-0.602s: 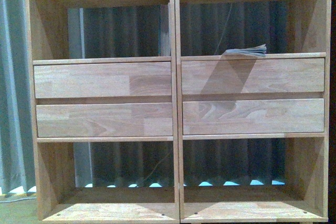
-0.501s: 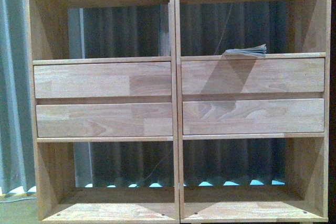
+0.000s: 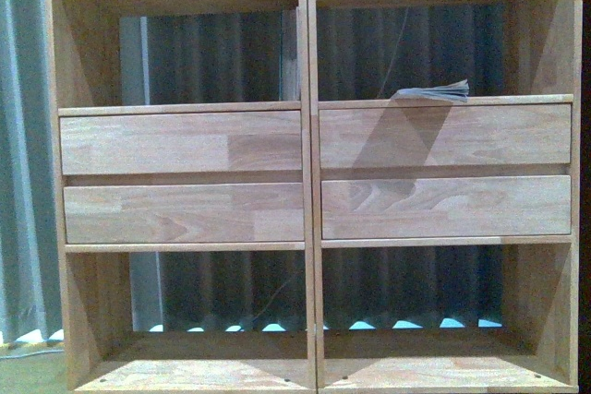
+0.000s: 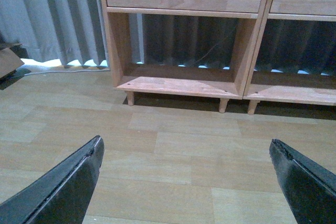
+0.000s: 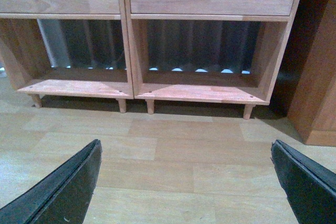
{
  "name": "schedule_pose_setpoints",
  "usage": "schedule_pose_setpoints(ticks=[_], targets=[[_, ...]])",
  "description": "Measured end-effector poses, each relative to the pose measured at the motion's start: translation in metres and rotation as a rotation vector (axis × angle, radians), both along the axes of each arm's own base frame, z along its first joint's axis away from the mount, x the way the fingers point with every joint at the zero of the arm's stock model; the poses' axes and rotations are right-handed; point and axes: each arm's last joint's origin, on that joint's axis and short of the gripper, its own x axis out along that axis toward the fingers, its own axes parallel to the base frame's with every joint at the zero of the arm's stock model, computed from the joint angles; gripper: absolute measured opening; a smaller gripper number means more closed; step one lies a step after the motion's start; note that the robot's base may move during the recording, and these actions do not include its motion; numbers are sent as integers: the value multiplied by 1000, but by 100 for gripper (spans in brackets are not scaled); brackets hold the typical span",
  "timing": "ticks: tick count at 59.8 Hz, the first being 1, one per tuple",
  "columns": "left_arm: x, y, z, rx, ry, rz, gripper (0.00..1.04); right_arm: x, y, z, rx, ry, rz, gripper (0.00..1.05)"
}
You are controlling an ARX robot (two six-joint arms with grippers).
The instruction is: Organize books on shelf
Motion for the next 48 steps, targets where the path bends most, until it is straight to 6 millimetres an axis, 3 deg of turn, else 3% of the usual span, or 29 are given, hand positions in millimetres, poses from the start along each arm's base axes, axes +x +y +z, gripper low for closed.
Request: schedule_pose_setpoints(ticks=[48], targets=[[0,0,0,0,0,0,97,0,0,0,0,0,0,98]])
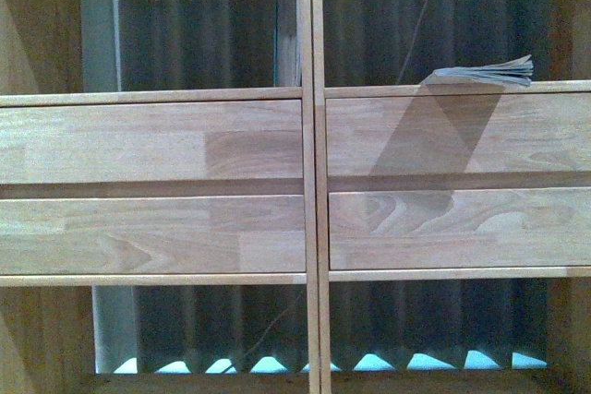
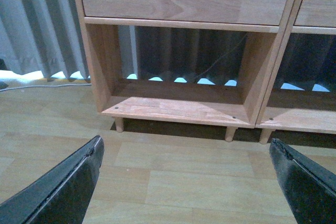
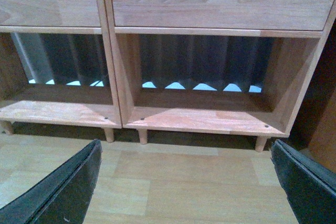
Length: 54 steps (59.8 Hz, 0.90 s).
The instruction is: Organize books on shelf
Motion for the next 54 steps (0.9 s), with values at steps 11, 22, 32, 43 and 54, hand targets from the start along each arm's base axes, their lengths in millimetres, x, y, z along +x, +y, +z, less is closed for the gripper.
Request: schedule_pose_setpoints(ticks=[11,22,32,43,54], targets=[[0,0,0,0,0,0,97,0,0,0,0,0,0,98],[0,0,0,0,0,0,97,0,0,0,0,0,0,98],[0,0,0,0,0,0,97,0,0,0,0,0,0,98],[0,0,0,0,0,0,97,0,0,0,0,0,0,98],[0,0,0,0,0,0,97,0,0,0,0,0,2,98]])
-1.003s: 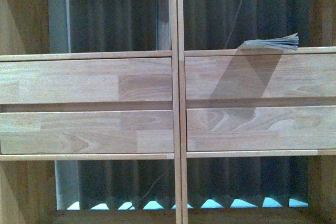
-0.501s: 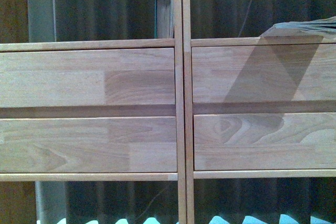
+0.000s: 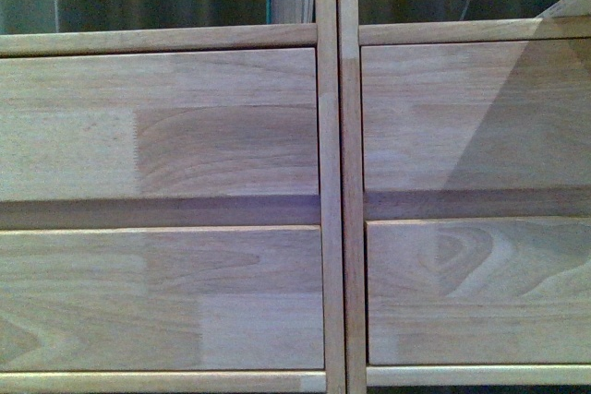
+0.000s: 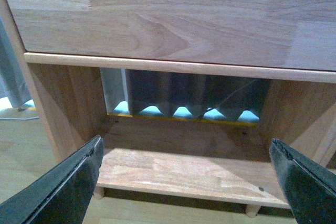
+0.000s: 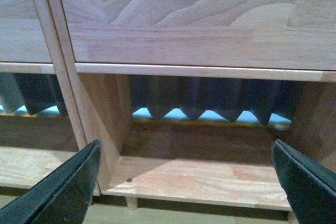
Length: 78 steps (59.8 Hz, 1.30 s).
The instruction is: Organize books on shelf
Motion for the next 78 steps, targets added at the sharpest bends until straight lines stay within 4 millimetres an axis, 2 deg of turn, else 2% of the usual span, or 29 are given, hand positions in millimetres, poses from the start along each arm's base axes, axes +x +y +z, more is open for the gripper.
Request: schedule_pose_setpoints(ticks=[50,55,57,63,71,78], targets=[[0,0,0,0,0,0,97,0,0,0,0,1,-1,98],[0,0,0,0,-1,-2,97,2,-3,1,101,171,200,98],[0,0,0,0,0,0,97,5,-5,5,187,214,288,98],[0,0,0,0,0,0,97,13,-12,23,341,209,384,98],[0,0,0,0,0,0,97,30,-19,59,488,131,383,98],[0,0,0,0,0,0,97,46,-21,81,624,97,366,98]])
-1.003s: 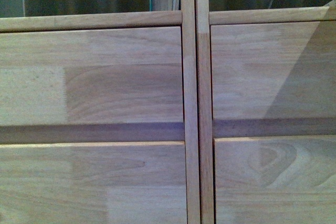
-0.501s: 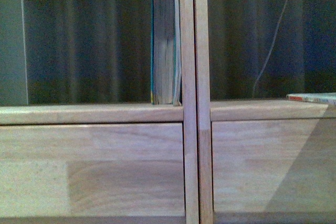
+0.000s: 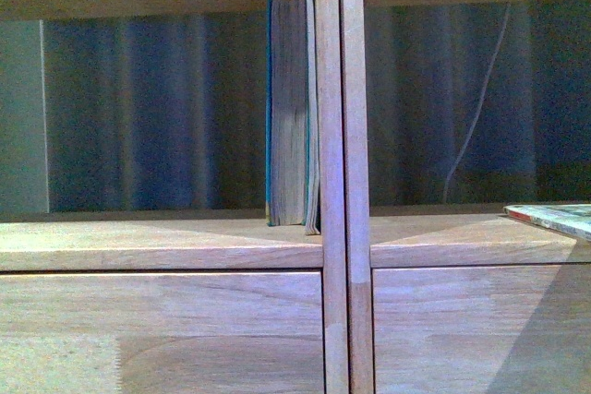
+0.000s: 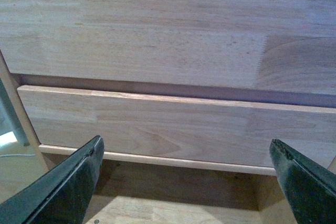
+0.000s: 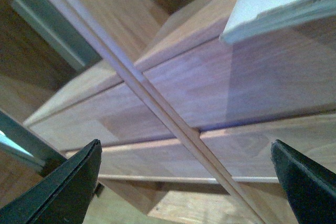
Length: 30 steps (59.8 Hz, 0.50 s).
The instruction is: Organize books on shelf
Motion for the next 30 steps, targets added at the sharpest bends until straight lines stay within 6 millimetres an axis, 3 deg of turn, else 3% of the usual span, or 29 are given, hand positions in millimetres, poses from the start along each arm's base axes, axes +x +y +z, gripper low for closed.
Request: schedule_pose_setpoints(ticks=[8,18,30], targets=[[0,0,0,0,0,0,97,22,5,19,107,16,1,98],[0,0,0,0,0,0,97,44,11,25,179,67,14,98],[0,0,0,0,0,0,97,66,4,31,265,96,-32,98]])
